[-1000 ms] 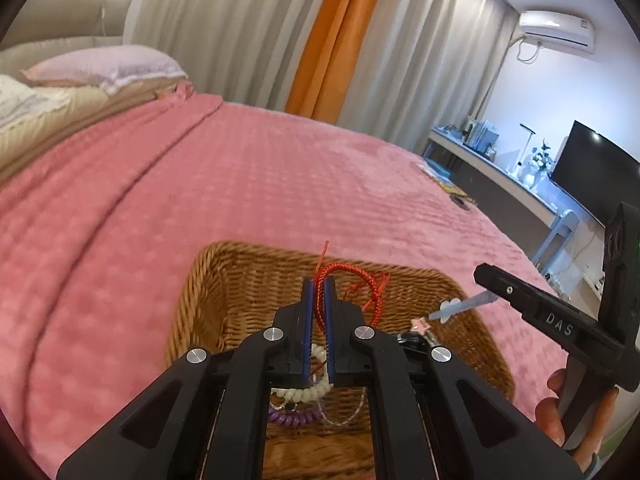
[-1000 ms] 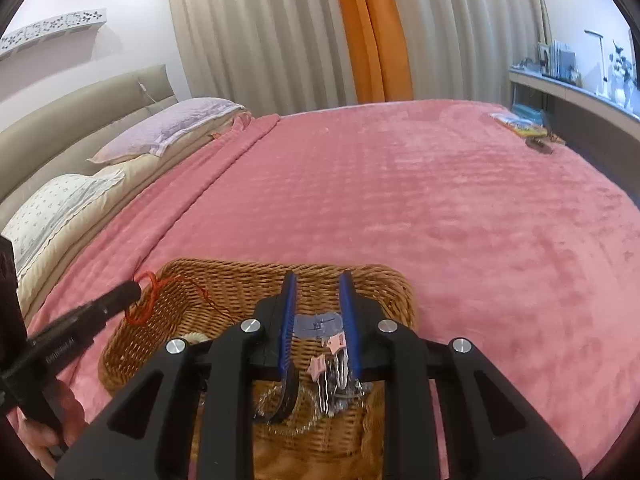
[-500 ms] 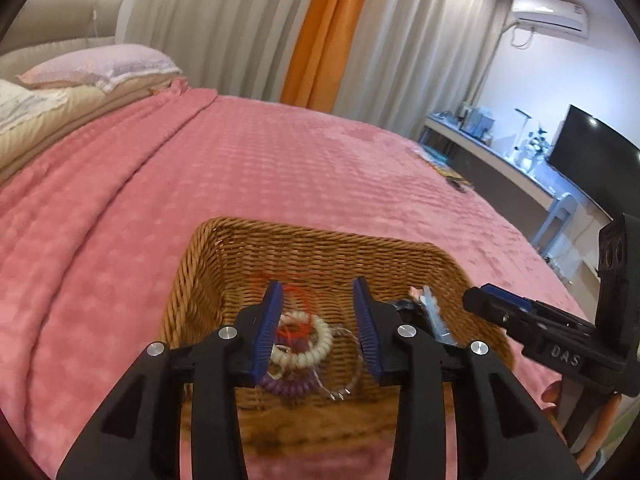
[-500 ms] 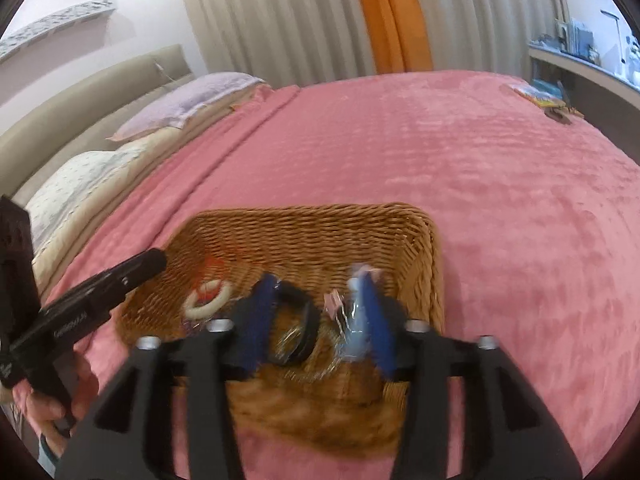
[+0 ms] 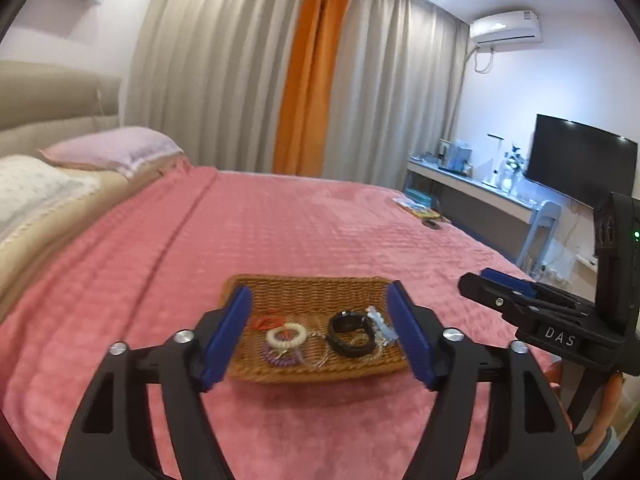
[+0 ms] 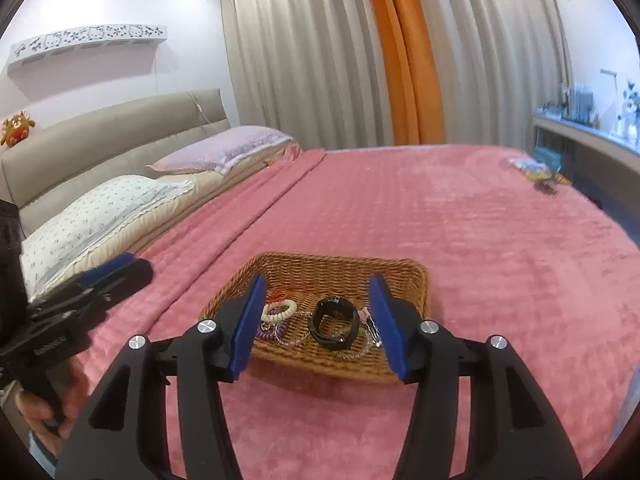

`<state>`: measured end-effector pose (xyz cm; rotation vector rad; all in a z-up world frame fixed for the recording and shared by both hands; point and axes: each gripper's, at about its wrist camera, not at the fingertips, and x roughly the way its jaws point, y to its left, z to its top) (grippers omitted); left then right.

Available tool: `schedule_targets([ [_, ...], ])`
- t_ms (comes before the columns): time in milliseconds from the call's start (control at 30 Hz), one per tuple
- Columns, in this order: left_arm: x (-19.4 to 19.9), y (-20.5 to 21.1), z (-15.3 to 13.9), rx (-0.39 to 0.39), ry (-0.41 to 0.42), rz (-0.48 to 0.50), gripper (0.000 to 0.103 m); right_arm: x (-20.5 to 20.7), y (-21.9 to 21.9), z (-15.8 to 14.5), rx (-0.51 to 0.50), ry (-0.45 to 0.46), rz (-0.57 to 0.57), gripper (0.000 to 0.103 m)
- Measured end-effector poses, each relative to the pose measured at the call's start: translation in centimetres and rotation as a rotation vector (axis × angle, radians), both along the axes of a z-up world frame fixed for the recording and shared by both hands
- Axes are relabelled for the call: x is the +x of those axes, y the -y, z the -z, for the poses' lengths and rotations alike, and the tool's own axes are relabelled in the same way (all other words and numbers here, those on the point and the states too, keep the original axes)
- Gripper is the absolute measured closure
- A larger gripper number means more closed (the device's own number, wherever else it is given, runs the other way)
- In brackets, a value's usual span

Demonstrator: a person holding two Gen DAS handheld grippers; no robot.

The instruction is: Organize jewelry

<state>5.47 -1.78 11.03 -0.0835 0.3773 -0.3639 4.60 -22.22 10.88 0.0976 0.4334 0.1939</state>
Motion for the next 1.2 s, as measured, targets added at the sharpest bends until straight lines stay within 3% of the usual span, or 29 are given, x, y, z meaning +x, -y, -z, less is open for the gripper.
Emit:
schedule_targets([
  [233, -4.4, -0.5, 3.7, 0.062, 0.051, -0.14, 0.017, -3.3, -0.8, 4.8, -0.054, -0.018, 0.073, 0.05],
  [400, -3.9, -0.7, 7.5, 0.076, 0.0, -0.175, 0.016, -3.4, -0.5, 7.8, -0.049, -0.048, 0.091, 0.05],
  [600, -3.7, -1.0, 10.1, 0.077, -0.015, -0.217, 0.016, -3.0, -0.6, 10.2, -0.066, -0.065, 0.115, 0.05],
  [1200, -4.1, -1.0, 10.3, 0.083, -0.006, -0.244, 0.013, -3.3, -1.0, 10.8, -0.098, -0.048, 0.118, 0.046],
])
